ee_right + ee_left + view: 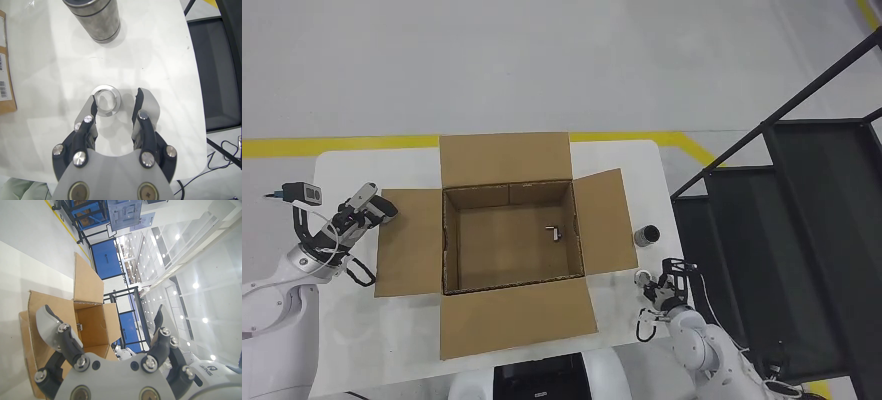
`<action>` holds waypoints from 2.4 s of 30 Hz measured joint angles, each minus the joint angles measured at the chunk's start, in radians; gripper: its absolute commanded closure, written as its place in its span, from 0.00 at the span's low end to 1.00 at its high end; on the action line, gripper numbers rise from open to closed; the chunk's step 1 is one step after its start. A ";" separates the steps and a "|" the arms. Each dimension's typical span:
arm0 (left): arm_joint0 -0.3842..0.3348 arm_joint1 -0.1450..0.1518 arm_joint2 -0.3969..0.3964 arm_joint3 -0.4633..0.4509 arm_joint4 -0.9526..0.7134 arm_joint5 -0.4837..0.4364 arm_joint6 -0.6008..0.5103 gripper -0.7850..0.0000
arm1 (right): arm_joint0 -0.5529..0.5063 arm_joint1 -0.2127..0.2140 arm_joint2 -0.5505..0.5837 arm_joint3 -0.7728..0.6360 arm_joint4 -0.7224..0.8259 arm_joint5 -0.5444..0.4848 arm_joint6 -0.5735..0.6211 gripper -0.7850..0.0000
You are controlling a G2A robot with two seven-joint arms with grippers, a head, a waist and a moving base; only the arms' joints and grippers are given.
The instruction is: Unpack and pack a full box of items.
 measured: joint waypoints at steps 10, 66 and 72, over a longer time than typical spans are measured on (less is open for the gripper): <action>0.000 0.000 0.000 0.000 0.000 0.000 0.000 0.00 | 0.021 -0.004 -0.014 0.024 -0.003 0.020 0.006 0.56; 0.000 0.000 0.000 0.000 0.000 0.000 0.000 0.00 | 0.281 -0.035 -0.406 -0.426 -0.203 0.076 0.267 1.00; 0.000 0.000 0.000 0.000 0.000 0.000 0.000 0.00 | 0.357 -0.056 -0.502 -0.358 -0.270 0.178 0.301 1.00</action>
